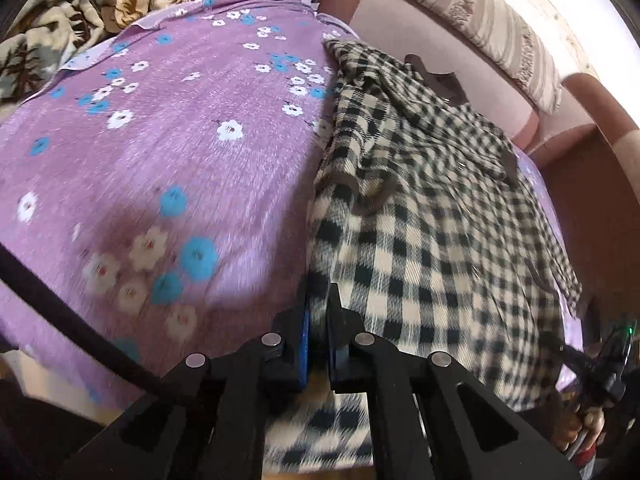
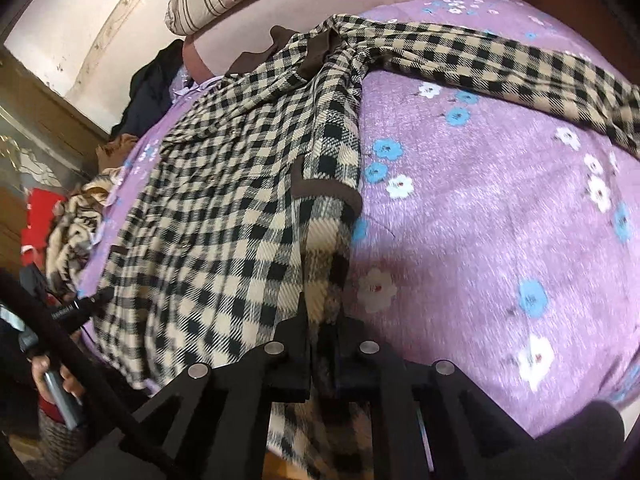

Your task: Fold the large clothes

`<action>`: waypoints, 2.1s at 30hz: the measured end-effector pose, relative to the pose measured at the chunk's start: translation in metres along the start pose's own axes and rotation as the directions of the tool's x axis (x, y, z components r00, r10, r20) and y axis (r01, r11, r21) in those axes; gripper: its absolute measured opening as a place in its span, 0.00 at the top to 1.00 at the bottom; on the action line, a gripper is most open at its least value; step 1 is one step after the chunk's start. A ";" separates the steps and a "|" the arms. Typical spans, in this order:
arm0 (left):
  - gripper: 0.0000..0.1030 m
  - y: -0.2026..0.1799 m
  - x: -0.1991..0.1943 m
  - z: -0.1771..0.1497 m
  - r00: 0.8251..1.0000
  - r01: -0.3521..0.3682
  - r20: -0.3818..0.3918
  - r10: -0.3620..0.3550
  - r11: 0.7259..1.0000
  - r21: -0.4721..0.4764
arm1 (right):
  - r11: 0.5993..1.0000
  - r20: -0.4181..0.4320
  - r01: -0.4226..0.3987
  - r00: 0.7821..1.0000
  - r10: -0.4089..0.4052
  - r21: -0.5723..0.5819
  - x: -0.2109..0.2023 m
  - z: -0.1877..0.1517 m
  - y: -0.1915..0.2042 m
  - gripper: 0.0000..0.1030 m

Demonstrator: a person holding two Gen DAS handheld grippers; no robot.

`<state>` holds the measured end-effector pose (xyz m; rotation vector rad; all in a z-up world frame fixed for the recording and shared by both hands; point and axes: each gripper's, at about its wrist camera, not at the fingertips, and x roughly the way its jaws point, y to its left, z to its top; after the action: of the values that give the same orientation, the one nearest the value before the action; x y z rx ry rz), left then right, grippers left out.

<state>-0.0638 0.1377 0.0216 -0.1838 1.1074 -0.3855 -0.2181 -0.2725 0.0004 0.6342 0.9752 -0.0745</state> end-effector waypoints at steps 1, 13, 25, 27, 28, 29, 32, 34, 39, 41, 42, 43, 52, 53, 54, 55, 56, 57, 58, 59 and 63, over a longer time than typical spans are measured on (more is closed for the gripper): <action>0.95 0.000 -0.005 -0.006 1.000 0.000 -0.002 0.000 1.000 0.006 | 1.000 -0.006 -0.011 1.000 0.011 0.005 -0.004 -0.003 0.000 0.92; 0.95 0.006 -0.036 -0.029 0.993 -0.083 0.086 0.077 0.994 0.076 | 0.992 0.077 0.093 0.992 -0.100 0.087 -0.046 -0.012 -0.049 0.93; 0.71 -0.048 -0.035 -0.001 0.983 -0.111 0.164 0.080 0.975 0.191 | 0.842 0.262 0.214 0.887 -0.379 0.496 -0.095 0.047 -0.189 0.53; 0.70 -0.058 -0.028 0.005 0.984 -0.103 0.165 0.070 0.973 0.205 | 0.814 0.273 0.218 0.869 -0.413 0.539 -0.099 0.055 -0.203 0.53; 0.69 -0.063 -0.024 0.009 0.984 -0.097 0.165 0.062 0.973 0.211 | 0.804 0.273 0.215 0.866 -0.419 0.554 -0.099 0.058 -0.208 0.52; 0.68 -0.069 -0.019 0.013 0.984 -0.092 0.166 0.056 0.971 0.219 | 0.795 0.271 0.212 0.864 -0.424 0.568 -0.098 0.062 -0.215 0.49; 0.63 -0.082 -0.009 0.019 0.983 -0.092 0.176 0.051 0.968 0.234 | 0.779 0.270 0.203 0.861 -0.431 0.594 -0.093 0.075 -0.225 0.48; 0.62 -0.089 -0.001 0.025 0.983 -0.089 0.176 0.046 0.966 0.242 | 0.775 0.277 0.204 0.855 -0.439 0.599 -0.090 0.086 -0.228 0.48; 0.60 -0.099 0.022 0.043 0.986 -0.080 0.160 0.042 0.967 0.243 | 0.756 0.261 0.221 0.848 -0.461 0.616 -0.080 0.111 -0.232 0.48; 0.60 -0.100 0.030 0.052 0.987 -0.079 0.153 0.044 0.971 0.228 | 0.755 0.266 0.197 0.856 -0.443 0.625 -0.079 0.119 -0.235 0.63; 0.60 -0.099 0.033 0.055 0.987 -0.079 0.151 0.045 0.972 0.223 | 0.759 0.265 0.196 0.859 -0.439 0.621 -0.079 0.122 -0.236 0.75; 0.60 -0.100 0.035 0.059 0.987 -0.079 0.151 0.046 0.973 0.217 | 0.761 0.259 0.201 0.861 -0.438 0.617 -0.080 0.125 -0.236 0.88; 0.60 -0.095 0.047 0.093 0.980 -0.099 0.187 0.066 0.979 0.178 | 0.708 0.276 0.225 0.810 -0.518 0.670 -0.117 0.135 -0.242 0.92; 0.60 -0.095 0.047 0.097 0.979 -0.101 0.194 0.066 0.979 0.176 | 0.707 0.273 0.233 0.807 -0.524 0.668 -0.118 0.138 -0.239 0.92; 0.60 -0.095 0.048 0.100 0.978 -0.102 0.199 0.066 0.979 0.175 | 0.707 0.269 0.248 0.802 -0.533 0.663 -0.118 0.142 -0.236 0.92; 0.60 -0.096 0.049 0.104 0.976 -0.102 0.206 0.066 0.979 0.174 | 0.712 0.266 0.268 0.797 -0.543 0.650 -0.117 0.149 -0.228 0.92; 0.60 -0.097 0.051 0.108 0.975 -0.102 0.211 0.064 0.979 0.175 | 0.720 0.269 0.275 0.796 -0.542 0.637 -0.117 0.153 -0.223 0.92; 0.60 -0.098 0.052 0.112 0.974 -0.102 0.218 0.063 0.979 0.175 | 0.732 0.274 0.277 0.799 -0.535 0.622 -0.115 0.158 -0.216 0.92; 0.60 -0.099 0.054 0.115 0.972 -0.105 0.227 0.064 0.979 0.176 | 0.746 0.280 0.276 0.804 -0.525 0.605 -0.112 0.164 -0.207 0.92; 0.60 -0.100 0.055 0.118 0.970 -0.108 0.233 0.064 0.978 0.178 | 0.764 0.287 0.273 0.812 -0.509 0.585 -0.109 0.172 -0.196 0.92; 0.56 -0.093 0.060 0.121 0.966 -0.105 0.252 0.059 0.980 0.171 | 0.840 0.307 0.266 0.844 -0.440 0.472 -0.083 0.200 -0.137 0.92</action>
<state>0.0482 0.0232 0.0559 -0.0208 0.8274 -0.3771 -0.1617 -0.5090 0.0818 0.7749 0.6593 -0.7464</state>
